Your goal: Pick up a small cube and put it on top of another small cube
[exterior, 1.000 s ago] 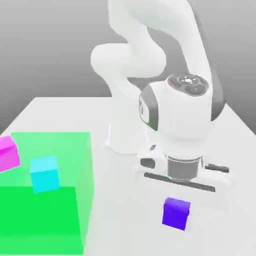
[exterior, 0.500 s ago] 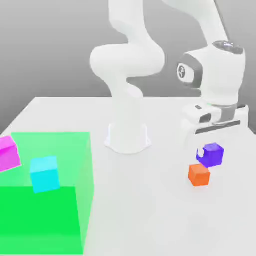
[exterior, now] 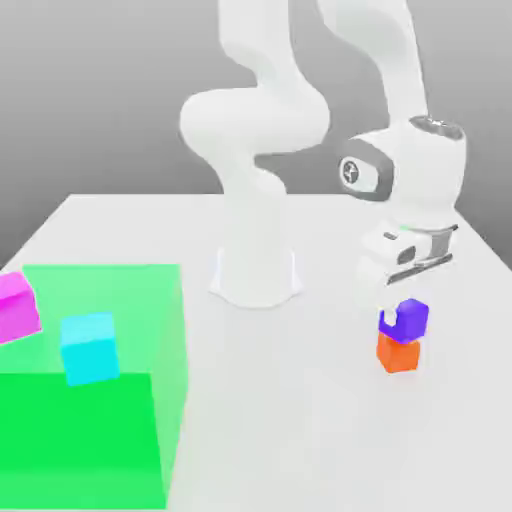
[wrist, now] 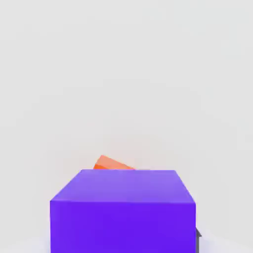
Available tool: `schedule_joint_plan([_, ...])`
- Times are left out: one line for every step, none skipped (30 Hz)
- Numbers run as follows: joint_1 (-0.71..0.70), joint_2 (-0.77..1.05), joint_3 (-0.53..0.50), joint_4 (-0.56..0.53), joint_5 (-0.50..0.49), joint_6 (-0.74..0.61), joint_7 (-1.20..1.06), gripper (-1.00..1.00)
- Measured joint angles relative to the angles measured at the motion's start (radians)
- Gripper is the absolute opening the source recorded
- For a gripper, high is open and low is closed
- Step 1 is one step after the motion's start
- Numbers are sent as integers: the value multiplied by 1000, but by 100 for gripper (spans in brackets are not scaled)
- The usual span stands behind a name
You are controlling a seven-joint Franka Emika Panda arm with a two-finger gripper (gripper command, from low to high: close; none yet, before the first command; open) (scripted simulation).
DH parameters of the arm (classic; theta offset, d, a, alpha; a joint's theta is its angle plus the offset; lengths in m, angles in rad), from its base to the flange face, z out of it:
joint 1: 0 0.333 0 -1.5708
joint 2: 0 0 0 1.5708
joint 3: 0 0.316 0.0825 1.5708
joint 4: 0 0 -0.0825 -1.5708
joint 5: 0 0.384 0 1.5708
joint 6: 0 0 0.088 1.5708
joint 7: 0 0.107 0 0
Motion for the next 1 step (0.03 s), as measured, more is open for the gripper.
schedule_joint_plan([-7,0,0,0,0,0,0,100])
